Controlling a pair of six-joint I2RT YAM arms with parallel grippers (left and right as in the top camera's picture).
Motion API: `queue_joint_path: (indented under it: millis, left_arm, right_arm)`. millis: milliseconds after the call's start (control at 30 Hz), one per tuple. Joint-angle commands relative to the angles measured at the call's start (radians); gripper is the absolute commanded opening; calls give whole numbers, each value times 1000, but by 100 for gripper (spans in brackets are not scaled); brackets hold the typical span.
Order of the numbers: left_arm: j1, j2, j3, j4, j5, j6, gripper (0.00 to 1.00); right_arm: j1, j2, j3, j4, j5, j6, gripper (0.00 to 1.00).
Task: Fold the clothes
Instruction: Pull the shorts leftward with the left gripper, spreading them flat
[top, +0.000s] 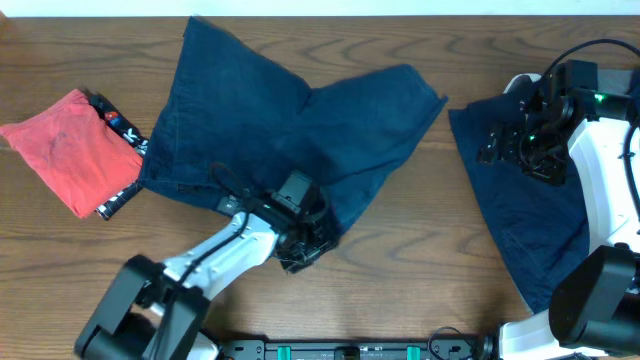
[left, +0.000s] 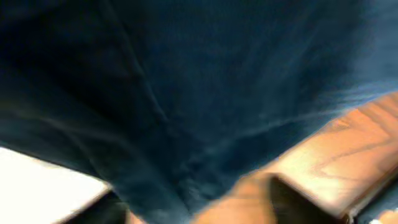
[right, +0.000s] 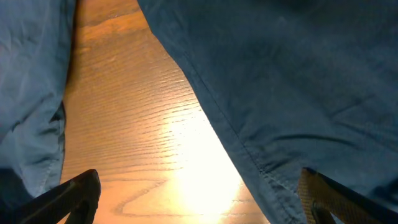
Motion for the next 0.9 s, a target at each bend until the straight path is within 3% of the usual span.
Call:
queue_joint_path:
  millis: [0,67,200,300,367,467,533,600,700,867]
  left_arm:
    - [-8,77,-14,-11,-71,35,7]
    - [16,72,-14,-80,-69,121,6]
    - [131,11,-14,-296,-61,179,6]
    - [266,-74,-8,-472,-54,326,6]
    - [377,-150,-8,-575,-58,417,6]
    - [525,-253,-8,-671,-90,496,6]
    - [622,-317,-8,-718,-150,506,6]
    - [713,-376,-8,-745,-203,514,6]
    - [836,-451,-7,-744,-220,520,6]
    - [977,-521,-7,-678,-219,518,6]
  right_arm:
    - [14,-6,-3,6,-8,-52,99]
    - [16,-5,-7,14,-8,-75,99]
    - [21,1,-9,35,-8,-116,90]
    - [26,12,-10,57,-35,-138,84]
    - [38,30,-11,82,-89,-179,72]
    - [66,71,-10,116,-101,-187,34]
    - [85,104,-10,134,-101,-186,25]
    - [104,146,-11,161,-100,-187,24]
    - [119,213,-10,226,-93,-184,15]
    - [117,335,-10,332,-94,-171,15]
